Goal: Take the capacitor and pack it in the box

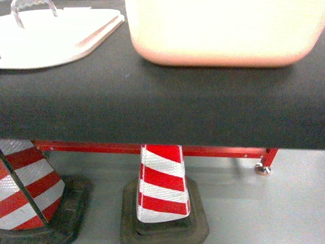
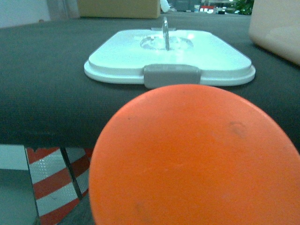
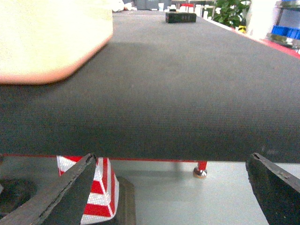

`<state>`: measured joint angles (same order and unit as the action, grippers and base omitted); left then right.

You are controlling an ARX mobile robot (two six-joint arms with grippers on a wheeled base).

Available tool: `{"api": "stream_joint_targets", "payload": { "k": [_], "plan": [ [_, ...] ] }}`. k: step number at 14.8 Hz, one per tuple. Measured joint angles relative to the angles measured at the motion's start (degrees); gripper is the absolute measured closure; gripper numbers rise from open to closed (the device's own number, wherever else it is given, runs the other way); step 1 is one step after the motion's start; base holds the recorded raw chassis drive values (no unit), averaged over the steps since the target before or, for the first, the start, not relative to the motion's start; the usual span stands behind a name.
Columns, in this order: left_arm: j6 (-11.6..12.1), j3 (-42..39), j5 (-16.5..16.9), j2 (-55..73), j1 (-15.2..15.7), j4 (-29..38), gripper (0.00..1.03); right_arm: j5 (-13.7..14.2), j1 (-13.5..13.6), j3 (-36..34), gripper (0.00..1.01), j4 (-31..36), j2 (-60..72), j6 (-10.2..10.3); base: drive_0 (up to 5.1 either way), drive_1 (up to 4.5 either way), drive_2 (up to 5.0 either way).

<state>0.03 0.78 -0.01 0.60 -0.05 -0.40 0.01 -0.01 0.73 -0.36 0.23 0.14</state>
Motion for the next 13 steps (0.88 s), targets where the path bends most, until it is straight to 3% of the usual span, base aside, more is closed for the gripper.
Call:
{"api": "stream_joint_targets", "payload": {
  "k": [13],
  "plan": [
    [0.0,0.0,0.0,0.0,0.0,0.0,0.59,0.0,0.0,0.0,0.03,0.0,0.0,0.0,0.0,3.90,-4.0]
  ]
}}
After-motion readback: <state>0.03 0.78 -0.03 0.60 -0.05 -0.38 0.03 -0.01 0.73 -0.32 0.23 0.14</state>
